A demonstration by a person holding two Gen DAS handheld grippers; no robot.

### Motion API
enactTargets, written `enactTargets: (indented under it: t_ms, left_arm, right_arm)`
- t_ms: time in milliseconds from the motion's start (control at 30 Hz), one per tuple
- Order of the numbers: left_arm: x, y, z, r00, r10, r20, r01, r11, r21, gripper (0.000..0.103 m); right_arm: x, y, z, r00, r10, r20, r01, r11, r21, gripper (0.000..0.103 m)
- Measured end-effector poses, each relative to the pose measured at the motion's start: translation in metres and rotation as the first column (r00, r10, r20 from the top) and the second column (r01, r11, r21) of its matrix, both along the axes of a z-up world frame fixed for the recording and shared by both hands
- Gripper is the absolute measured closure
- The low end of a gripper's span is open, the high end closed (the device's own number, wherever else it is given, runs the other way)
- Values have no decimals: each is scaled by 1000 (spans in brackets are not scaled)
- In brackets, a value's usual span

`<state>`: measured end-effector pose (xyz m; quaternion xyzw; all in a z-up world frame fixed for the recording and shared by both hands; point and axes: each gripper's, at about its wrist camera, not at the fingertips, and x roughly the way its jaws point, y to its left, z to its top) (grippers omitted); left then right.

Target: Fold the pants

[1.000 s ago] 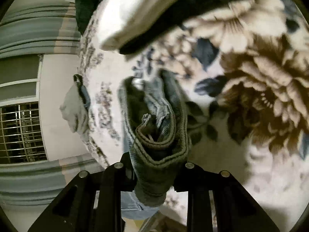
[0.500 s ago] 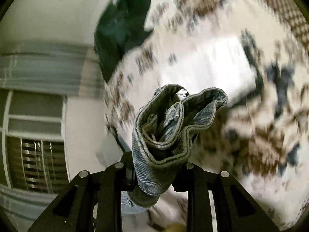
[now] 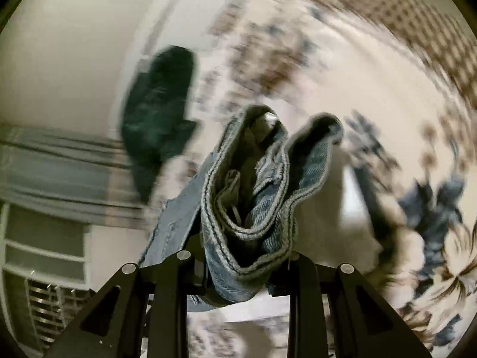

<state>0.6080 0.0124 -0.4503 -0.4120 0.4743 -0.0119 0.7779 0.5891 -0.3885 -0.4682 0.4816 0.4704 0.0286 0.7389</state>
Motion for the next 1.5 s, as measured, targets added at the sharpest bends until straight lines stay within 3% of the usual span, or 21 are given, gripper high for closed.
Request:
enactTargets:
  t_ms: [67,167,433,500,567,633,667,733,767,900,1033,1067,1167,1400,1500]
  left_arm:
    - [-13,3,-32,999,3,-46,-4,1000,-14,79]
    - [-25,1,-38,1000,-15,-22,16,1000,4,79]
    - [-28,8,-33,998,-42,-48,41,999,-13,72]
    - [-34,8,-22,997,-63,-46,64,998,17,69]
    - [-37,5,-11,995,-80,-53,85,992,93,63]
    - [-42,1,4,992,-105,-68,117,974,195,49]
    - [-44,0,10,991,-115,-74,130,964,232,34]
    - [-49,-5,26,986,-149,-76,166,934,318,21]
    - [-51,-7,33,983,-167,-71,182,918,352,21]
    - [-69,-26,74,964,-255,-78,255,795,550,16]
    - [-89,-37,110,950,-301,-84,281,706,650,15]
    - [-95,-39,119,947,-310,-79,282,694,663,15]
    - [-117,-43,149,942,-331,-56,274,661,698,15]
    - [-179,-53,224,937,-349,9,226,628,745,15]
    - [-209,-54,253,936,-349,43,199,625,755,15]
  right_arm:
    - [-14,0,-34,999,-27,-39,28,1000,10,76]
    - [-26,-2,-55,997,-56,-47,58,998,37,76]
    - [-19,11,-47,996,32,-77,-38,996,-81,71]
    - [-19,18,-40,993,65,-100,-79,987,-143,65]
    - [-27,20,-34,989,81,-121,-105,973,-206,60]
    - [-35,25,-21,986,87,-146,-124,953,-276,55]
    - [-38,29,-12,983,88,-164,-139,932,-334,54]
    - [-50,38,8,982,100,-161,-161,886,-435,44]
    - [-54,44,19,981,106,-163,-174,854,-491,35]
    - [-72,74,66,975,136,-175,-218,718,-661,5]
    - [-97,94,113,980,129,-154,-201,608,-768,2]
    - [-106,97,125,981,124,-146,-191,588,-786,2]
    - [-133,104,164,986,117,-120,-165,565,-809,1]
    - [-201,111,249,989,146,-35,-113,563,-819,1]
    - [-233,115,285,985,174,3,-96,555,-826,1]
